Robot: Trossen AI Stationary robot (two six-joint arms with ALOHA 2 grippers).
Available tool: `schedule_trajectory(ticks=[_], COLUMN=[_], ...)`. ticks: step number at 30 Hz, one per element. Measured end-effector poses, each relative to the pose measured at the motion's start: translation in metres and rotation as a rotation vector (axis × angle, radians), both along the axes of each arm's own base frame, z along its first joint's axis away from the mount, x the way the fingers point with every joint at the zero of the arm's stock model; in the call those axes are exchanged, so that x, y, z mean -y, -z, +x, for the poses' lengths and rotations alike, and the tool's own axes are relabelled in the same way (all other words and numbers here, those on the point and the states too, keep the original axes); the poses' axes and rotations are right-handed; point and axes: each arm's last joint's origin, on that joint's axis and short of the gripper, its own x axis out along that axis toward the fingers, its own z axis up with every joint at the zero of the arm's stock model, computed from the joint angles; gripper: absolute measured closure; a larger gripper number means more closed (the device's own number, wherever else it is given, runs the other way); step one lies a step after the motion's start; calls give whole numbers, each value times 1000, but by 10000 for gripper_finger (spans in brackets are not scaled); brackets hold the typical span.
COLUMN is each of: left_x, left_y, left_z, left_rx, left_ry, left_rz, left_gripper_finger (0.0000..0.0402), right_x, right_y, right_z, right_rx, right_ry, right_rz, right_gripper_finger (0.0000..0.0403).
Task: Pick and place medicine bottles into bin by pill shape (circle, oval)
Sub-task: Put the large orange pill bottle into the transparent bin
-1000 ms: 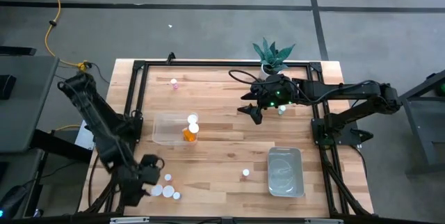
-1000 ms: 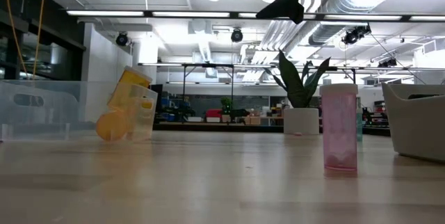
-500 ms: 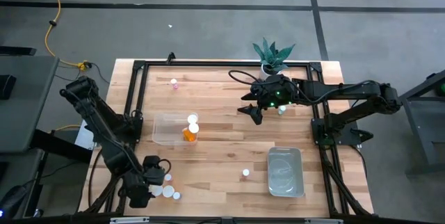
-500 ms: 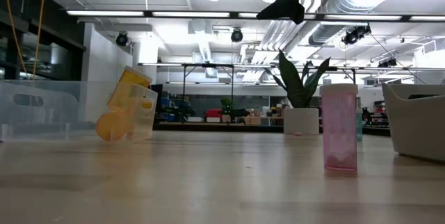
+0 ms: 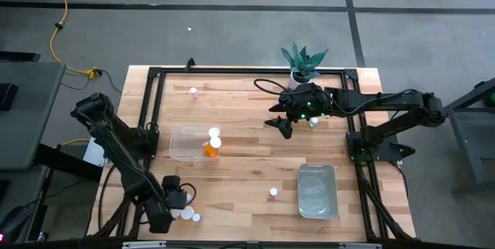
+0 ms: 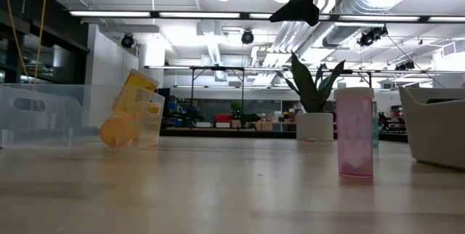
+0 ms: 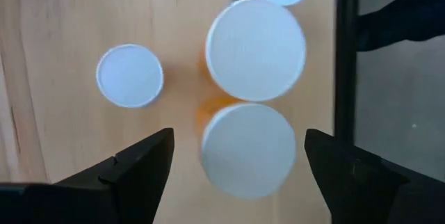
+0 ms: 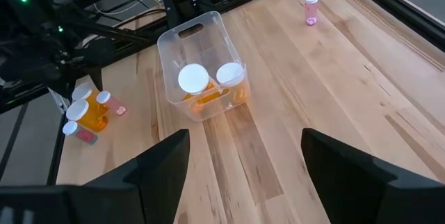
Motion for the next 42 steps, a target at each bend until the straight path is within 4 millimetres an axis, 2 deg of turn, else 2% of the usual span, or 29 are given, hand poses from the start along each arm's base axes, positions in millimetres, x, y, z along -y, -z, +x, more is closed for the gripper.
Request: schedule_trajectory(ticks=[10, 13, 19, 24, 28, 31, 34, 37, 42], left_x=[2, 1, 0, -4, -17, -34, -60, -91, -137], left_y=[12, 12, 12, 2, -18, -41, -69, -103, -150], left_z=[1, 1, 0, -4, -15, -29, -41, -48, -40], left_rx=[-41, -46, -61, -58, -59, -44, -9, 122, 356], left_ry=[-2, -1, 2, 8, -1, -14, -62, -151, -270], left_rz=[43, 47, 52, 23, 20, -3, -21, -14, 78], left_gripper_finger=[94, 114, 181, 215, 208, 192, 185, 188, 203], right_x=[0, 0, 1, 1, 1, 1, 1, 1, 1], right_y=[0, 0, 0, 0, 0, 0, 0, 0, -1], right_z=[0, 0, 0, 0, 0, 0, 0, 0, 0], right_rx=[0, -1, -2, -2, -2, -2, -1, -1, 9], right_ry=[3, 14, 41, 41, 41, 41, 41, 40, 30], right_rz=[4, -3, -20, -19, -20, -20, -20, -19, -14], right_gripper_finger=[134, 134, 134, 134, 134, 134, 134, 134, 134])
